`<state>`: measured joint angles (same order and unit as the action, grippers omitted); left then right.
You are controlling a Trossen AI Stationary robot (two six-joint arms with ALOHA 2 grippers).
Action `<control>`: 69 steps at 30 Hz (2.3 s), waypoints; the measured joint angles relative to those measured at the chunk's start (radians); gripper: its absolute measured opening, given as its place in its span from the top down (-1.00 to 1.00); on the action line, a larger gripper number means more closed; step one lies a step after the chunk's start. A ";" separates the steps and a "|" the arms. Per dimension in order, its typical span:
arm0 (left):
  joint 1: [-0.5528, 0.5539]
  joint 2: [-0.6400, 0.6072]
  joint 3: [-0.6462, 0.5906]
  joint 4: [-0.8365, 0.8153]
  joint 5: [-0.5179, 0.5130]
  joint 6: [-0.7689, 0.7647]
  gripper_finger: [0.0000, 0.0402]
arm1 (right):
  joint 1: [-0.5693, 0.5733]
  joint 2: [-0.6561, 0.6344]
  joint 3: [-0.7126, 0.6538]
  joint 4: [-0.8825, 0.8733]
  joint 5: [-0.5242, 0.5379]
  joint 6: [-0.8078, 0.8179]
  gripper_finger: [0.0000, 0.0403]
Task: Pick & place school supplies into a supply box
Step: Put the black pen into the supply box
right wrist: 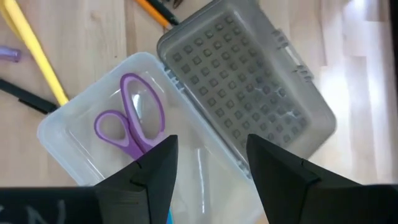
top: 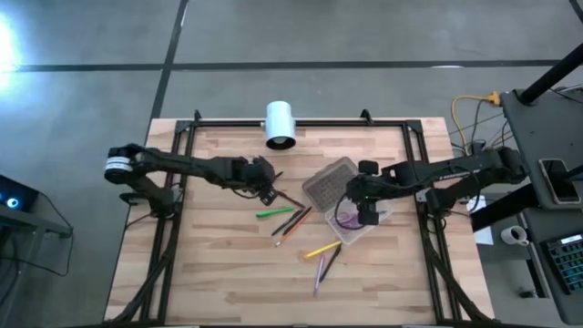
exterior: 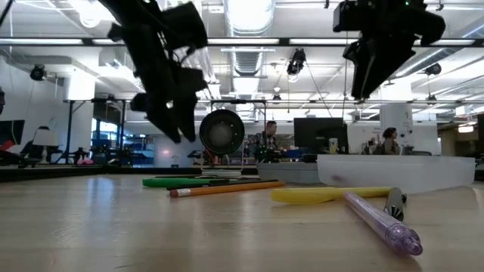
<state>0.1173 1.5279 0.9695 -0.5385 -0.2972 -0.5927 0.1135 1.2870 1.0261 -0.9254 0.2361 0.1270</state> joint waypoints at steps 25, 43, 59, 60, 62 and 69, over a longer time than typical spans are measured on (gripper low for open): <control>0.170 0.364 0.213 -0.222 0.207 0.289 0.13 | 0.000 -0.042 0.037 -0.039 0.010 0.221 0.09; 0.173 0.367 0.203 -0.181 0.193 0.348 0.94 | 0.000 -0.042 0.037 -0.035 0.057 0.248 0.09; 0.172 0.291 0.221 -0.185 0.204 0.314 0.95 | 0.000 -0.050 0.036 -0.047 0.055 0.284 0.10; 0.167 0.281 0.228 -0.181 0.204 0.307 0.95 | 0.000 -0.057 0.036 -0.049 0.055 0.285 0.10; 0.150 0.264 0.240 -0.178 0.209 0.295 0.95 | 0.000 -0.072 0.036 -0.054 0.055 0.285 0.11; 0.067 0.239 0.337 -0.148 0.241 0.207 0.95 | 0.000 -0.159 0.036 -0.133 0.149 0.339 0.18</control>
<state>0.1843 1.7664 1.3065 -0.6861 -0.0560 -0.3855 0.1131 1.1275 1.0618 -1.0588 0.3846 0.4663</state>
